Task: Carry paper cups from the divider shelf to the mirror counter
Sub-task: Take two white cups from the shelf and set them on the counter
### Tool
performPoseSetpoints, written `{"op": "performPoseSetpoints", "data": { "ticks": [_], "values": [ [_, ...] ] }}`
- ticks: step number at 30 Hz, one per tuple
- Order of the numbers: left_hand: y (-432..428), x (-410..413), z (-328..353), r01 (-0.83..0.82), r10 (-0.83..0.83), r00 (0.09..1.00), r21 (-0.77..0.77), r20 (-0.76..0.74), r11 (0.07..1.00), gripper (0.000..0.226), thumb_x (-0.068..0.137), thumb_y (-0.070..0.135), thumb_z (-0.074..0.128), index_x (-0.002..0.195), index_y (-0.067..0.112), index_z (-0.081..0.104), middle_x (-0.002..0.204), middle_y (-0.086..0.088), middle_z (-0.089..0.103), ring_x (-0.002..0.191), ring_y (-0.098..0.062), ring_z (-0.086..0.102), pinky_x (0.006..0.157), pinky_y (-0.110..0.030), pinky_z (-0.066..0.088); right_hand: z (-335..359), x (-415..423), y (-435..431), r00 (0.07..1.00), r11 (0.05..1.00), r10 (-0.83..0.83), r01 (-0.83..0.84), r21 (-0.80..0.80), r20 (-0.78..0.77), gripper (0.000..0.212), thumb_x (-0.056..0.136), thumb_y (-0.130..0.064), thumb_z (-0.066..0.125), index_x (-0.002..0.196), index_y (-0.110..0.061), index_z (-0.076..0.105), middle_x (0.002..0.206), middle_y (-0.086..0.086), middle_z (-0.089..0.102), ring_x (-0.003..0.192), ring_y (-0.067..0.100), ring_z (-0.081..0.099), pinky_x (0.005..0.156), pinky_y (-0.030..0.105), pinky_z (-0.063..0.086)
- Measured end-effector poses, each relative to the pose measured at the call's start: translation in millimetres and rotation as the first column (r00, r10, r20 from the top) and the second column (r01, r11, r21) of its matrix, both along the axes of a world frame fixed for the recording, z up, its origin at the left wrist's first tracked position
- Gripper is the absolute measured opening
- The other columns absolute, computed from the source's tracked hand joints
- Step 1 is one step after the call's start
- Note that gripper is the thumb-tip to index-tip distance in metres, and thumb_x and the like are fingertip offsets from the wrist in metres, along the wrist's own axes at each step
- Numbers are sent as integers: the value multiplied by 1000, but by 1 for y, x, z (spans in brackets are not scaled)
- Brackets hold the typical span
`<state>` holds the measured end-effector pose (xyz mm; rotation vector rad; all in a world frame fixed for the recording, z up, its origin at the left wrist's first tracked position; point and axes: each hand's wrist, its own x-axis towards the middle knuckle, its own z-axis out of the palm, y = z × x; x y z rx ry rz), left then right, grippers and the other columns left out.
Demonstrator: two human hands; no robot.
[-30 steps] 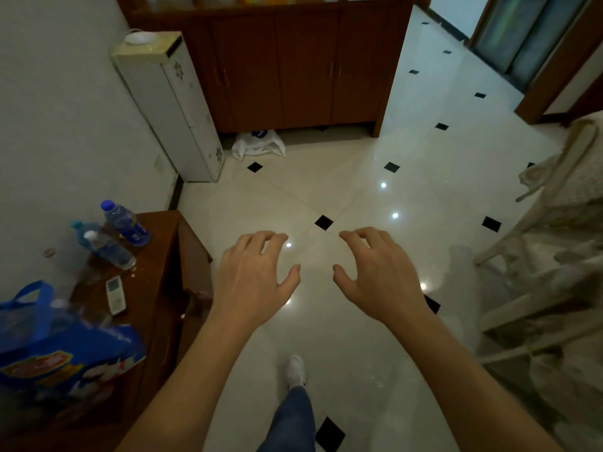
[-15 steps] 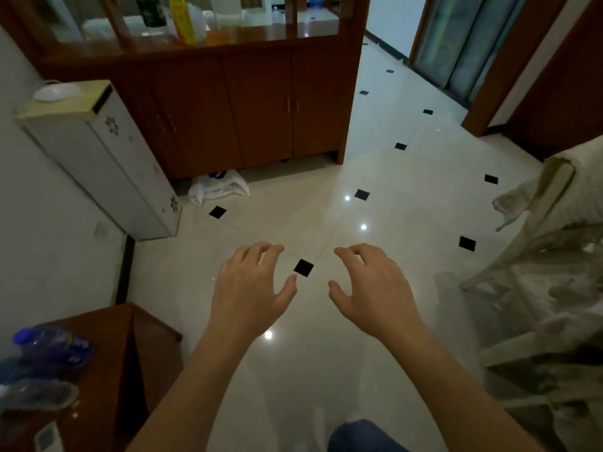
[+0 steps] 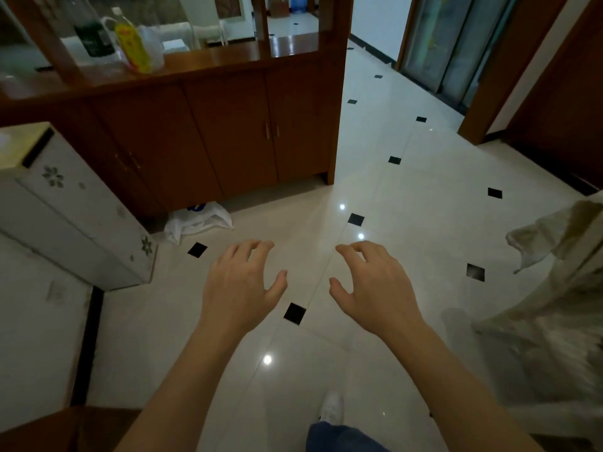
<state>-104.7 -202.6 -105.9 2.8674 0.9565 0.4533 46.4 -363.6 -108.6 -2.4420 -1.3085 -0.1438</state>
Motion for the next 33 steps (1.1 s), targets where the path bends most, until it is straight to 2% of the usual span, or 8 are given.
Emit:
{"op": "performPoseSetpoints", "data": {
  "ticks": [9, 17, 23, 33],
  "values": [
    [80, 146, 6, -21, 22, 1000, 25, -8, 999, 53, 86, 55, 50, 129, 24, 53, 123, 2, 61, 111, -18, 55, 88, -35, 47, 10, 142, 88, 1000, 1000, -16, 16, 11, 7, 50, 80, -43, 63, 124, -17, 60, 115, 7, 63, 104, 23, 58, 80, 35, 48],
    [163, 235, -2, -28, 28, 999, 14, -24, 1000, 52, 86, 56, 50, 127, 25, 55, 122, 3, 61, 109, -18, 55, 87, -36, 48, 1, 231, 172, 999, 1000, -6, 6, -18, -36, 54, 83, -46, 60, 130, -19, 56, 125, 6, 59, 113, 23, 55, 86, 35, 48],
    [252, 319, -8, -12, 12, 1000, -6, -26, 1000, 55, 86, 56, 45, 128, 23, 55, 123, 1, 61, 111, -19, 55, 86, -36, 48, -2, 310, 263, 999, 1000, -20, 20, -12, -25, 51, 81, -42, 64, 126, -17, 59, 122, 8, 61, 111, 25, 56, 83, 36, 48],
    [412, 459, 11, 28, -28, 1000, -39, -14, 999, 55, 88, 52, 51, 135, 23, 51, 131, 1, 56, 120, -19, 49, 92, -37, 45, 8, 443, 416, 996, 997, -79, 79, -4, 30, 48, 79, -42, 65, 120, -17, 62, 114, 7, 64, 105, 24, 58, 78, 35, 50]
  ]
}}
